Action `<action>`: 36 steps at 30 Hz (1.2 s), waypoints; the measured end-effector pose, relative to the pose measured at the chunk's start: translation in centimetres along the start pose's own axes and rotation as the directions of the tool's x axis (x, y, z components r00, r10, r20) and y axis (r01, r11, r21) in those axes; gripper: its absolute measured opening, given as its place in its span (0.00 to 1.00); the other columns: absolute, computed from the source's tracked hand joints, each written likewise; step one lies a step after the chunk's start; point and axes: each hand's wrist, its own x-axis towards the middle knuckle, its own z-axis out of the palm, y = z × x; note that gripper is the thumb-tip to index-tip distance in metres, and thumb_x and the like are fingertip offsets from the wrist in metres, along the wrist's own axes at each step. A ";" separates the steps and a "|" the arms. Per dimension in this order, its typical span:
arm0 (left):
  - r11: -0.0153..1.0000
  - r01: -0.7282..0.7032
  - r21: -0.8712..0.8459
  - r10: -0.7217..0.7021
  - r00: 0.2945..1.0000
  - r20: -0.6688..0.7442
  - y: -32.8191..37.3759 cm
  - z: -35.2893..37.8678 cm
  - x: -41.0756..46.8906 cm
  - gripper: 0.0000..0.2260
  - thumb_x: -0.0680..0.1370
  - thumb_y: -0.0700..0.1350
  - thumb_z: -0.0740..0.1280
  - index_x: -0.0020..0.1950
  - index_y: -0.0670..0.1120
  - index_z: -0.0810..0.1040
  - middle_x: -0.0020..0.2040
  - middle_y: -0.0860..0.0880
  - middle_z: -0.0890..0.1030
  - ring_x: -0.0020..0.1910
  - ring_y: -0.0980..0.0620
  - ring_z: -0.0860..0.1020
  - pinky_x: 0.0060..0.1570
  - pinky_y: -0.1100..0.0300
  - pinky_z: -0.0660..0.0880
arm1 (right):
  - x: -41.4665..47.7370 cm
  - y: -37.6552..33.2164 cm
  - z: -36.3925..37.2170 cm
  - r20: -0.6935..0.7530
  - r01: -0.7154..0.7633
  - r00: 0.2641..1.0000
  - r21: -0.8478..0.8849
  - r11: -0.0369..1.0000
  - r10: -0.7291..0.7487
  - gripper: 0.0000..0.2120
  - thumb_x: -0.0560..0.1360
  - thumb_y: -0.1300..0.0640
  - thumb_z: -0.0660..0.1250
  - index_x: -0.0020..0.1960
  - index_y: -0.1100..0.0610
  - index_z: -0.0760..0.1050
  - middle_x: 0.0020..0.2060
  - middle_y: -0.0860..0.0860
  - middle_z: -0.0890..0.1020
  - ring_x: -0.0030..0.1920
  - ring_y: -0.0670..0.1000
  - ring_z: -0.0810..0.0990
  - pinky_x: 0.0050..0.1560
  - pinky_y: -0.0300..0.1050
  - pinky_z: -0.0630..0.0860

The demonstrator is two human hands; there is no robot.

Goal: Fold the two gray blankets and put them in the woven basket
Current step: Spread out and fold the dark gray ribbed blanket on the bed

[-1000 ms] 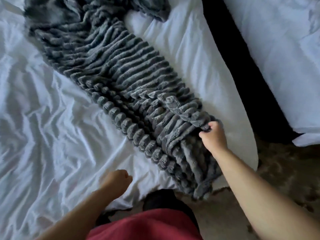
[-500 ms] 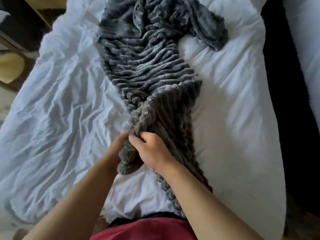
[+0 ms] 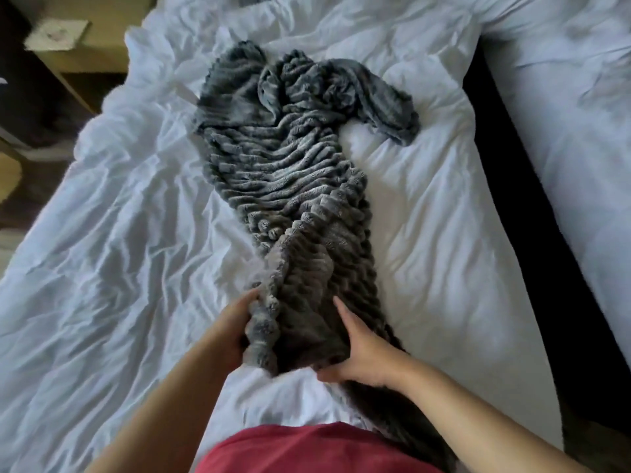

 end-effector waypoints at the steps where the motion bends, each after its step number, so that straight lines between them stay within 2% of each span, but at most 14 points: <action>1: 0.998 -0.033 0.053 0.025 0.991 0.128 1.4 1.8 0.0 0.20 0.81 0.49 0.59 0.35 0.43 0.82 0.29 0.47 0.80 0.24 0.53 0.79 0.23 0.67 0.74 | 0.1 -2.0 0.2 -0.057 0.105 0.993 0.044 0.993 -0.103 0.59 0.64 0.52 0.79 0.78 0.49 0.39 0.72 0.42 0.61 0.72 0.40 0.61 0.70 0.32 0.59; 4: 0.970 -0.156 0.188 0.054 0.886 0.460 5.3 6.4 -1.0 0.19 0.77 0.55 0.62 0.60 0.44 0.81 0.55 0.44 0.83 0.54 0.47 0.81 0.52 0.55 0.79 | 0.5 -6.9 -1.7 -0.476 0.211 0.869 0.107 0.972 -0.136 0.27 0.73 0.67 0.69 0.70 0.57 0.67 0.50 0.42 0.76 0.57 0.50 0.78 0.54 0.32 0.75; 6: 0.966 -0.176 0.190 0.048 0.842 0.537 7.3 7.2 -0.5 0.19 0.77 0.58 0.60 0.60 0.50 0.80 0.55 0.48 0.83 0.56 0.48 0.79 0.57 0.51 0.76 | 0.4 -8.0 -4.4 -0.692 0.262 0.722 0.278 0.924 0.003 0.12 0.74 0.70 0.64 0.51 0.56 0.78 0.41 0.46 0.79 0.46 0.52 0.79 0.48 0.41 0.76; 8: 0.951 -0.187 0.247 0.081 0.919 0.385 7.9 7.0 1.0 0.14 0.79 0.55 0.57 0.56 0.53 0.80 0.51 0.50 0.83 0.55 0.49 0.79 0.57 0.50 0.73 | -1.0 -7.4 -7.0 -0.774 0.360 0.590 0.506 0.784 0.229 0.13 0.75 0.71 0.62 0.43 0.55 0.78 0.35 0.52 0.79 0.38 0.52 0.77 0.36 0.41 0.76; 10: 0.927 -0.135 0.351 0.082 0.984 0.161 6.4 6.0 3.2 0.10 0.81 0.47 0.57 0.56 0.49 0.76 0.50 0.48 0.82 0.54 0.47 0.78 0.60 0.50 0.70 | -3.4 -4.8 -9.3 -0.799 0.407 0.444 0.583 0.703 0.406 0.07 0.73 0.66 0.66 0.40 0.56 0.77 0.31 0.53 0.79 0.31 0.52 0.77 0.31 0.40 0.73; 12: 0.926 0.028 0.376 -0.025 1.000 -0.012 2.8 4.3 4.8 0.06 0.80 0.45 0.60 0.52 0.47 0.75 0.45 0.47 0.80 0.45 0.49 0.77 0.53 0.54 0.70 | -6.5 -1.3 -11.4 -0.800 0.452 0.315 0.600 0.660 0.510 0.01 0.72 0.61 0.70 0.42 0.56 0.79 0.33 0.49 0.84 0.34 0.50 0.82 0.36 0.46 0.79; 15: 0.912 0.308 0.271 -0.284 0.951 -0.122 -4.0 1.8 5.8 0.05 0.79 0.44 0.61 0.45 0.47 0.74 0.44 0.44 0.76 0.42 0.48 0.75 0.48 0.53 0.70 | -10.3 4.4 -13.4 -0.823 0.375 0.133 0.557 0.741 0.552 0.14 0.70 0.57 0.72 0.55 0.57 0.79 0.52 0.55 0.83 0.52 0.56 0.82 0.54 0.56 0.79; 17: 0.884 0.408 0.227 -0.377 0.911 -0.166 -8.5 1.0 6.1 0.03 0.77 0.46 0.64 0.45 0.47 0.74 0.44 0.44 0.74 0.44 0.47 0.73 0.48 0.53 0.70 | -11.5 8.4 -13.7 -0.824 0.279 0.079 0.558 0.781 0.560 0.19 0.70 0.54 0.73 0.60 0.58 0.78 0.54 0.54 0.82 0.53 0.54 0.80 0.57 0.52 0.77; 20: 0.837 0.475 0.273 -0.427 0.878 -0.217 -14.8 1.1 6.5 0.08 0.74 0.45 0.68 0.42 0.46 0.70 0.34 0.48 0.65 0.32 0.51 0.65 0.32 0.61 0.65 | -11.2 14.1 -13.9 -0.793 0.202 0.148 0.609 0.767 0.590 0.20 0.72 0.54 0.72 0.61 0.60 0.77 0.49 0.51 0.80 0.49 0.52 0.79 0.51 0.47 0.75; 22: 0.837 0.466 0.286 -0.392 0.877 -0.278 -18.5 2.1 6.7 0.06 0.75 0.43 0.69 0.43 0.46 0.72 0.33 0.48 0.63 0.30 0.52 0.62 0.31 0.61 0.60 | -10.3 17.4 -14.4 -0.765 0.160 0.228 0.639 0.752 0.602 0.18 0.73 0.57 0.70 0.61 0.60 0.77 0.50 0.53 0.80 0.52 0.55 0.79 0.54 0.53 0.78; 26: 0.901 0.418 0.115 -0.365 0.874 -0.322 -26.0 6.7 7.2 0.06 0.76 0.44 0.68 0.39 0.48 0.76 0.32 0.51 0.75 0.33 0.54 0.71 0.34 0.61 0.64 | -10.4 23.0 -16.0 -0.756 -0.063 0.309 0.589 0.805 0.577 0.16 0.75 0.60 0.64 0.62 0.59 0.76 0.53 0.58 0.80 0.54 0.60 0.78 0.53 0.52 0.74; 29: 0.945 0.326 -0.032 -0.311 0.863 -0.397 -29.6 11.6 6.8 0.04 0.74 0.42 0.68 0.40 0.44 0.78 0.32 0.46 0.80 0.34 0.49 0.77 0.34 0.60 0.73 | -12.8 25.4 -17.9 -0.745 -0.249 0.425 0.449 0.858 0.513 0.12 0.75 0.65 0.61 0.56 0.60 0.77 0.47 0.59 0.80 0.45 0.59 0.77 0.44 0.48 0.71; 33: 0.977 0.034 -0.210 -0.136 0.858 -0.495 -25.6 15.1 4.3 0.06 0.70 0.38 0.68 0.46 0.39 0.78 0.41 0.39 0.81 0.39 0.42 0.81 0.40 0.50 0.80 | -14.9 25.2 -20.9 -0.613 -0.350 0.646 0.290 0.890 0.454 0.09 0.72 0.70 0.60 0.49 0.64 0.76 0.35 0.59 0.76 0.34 0.57 0.74 0.34 0.44 0.66; 36: 0.964 -0.226 -0.141 0.120 0.840 -0.529 -14.8 14.0 -0.2 0.13 0.70 0.38 0.67 0.54 0.37 0.78 0.50 0.36 0.81 0.48 0.37 0.81 0.50 0.42 0.78 | -13.7 20.4 -23.1 -0.636 -0.175 0.700 0.286 0.942 0.323 0.10 0.69 0.72 0.60 0.47 0.65 0.76 0.38 0.61 0.77 0.36 0.57 0.74 0.36 0.45 0.68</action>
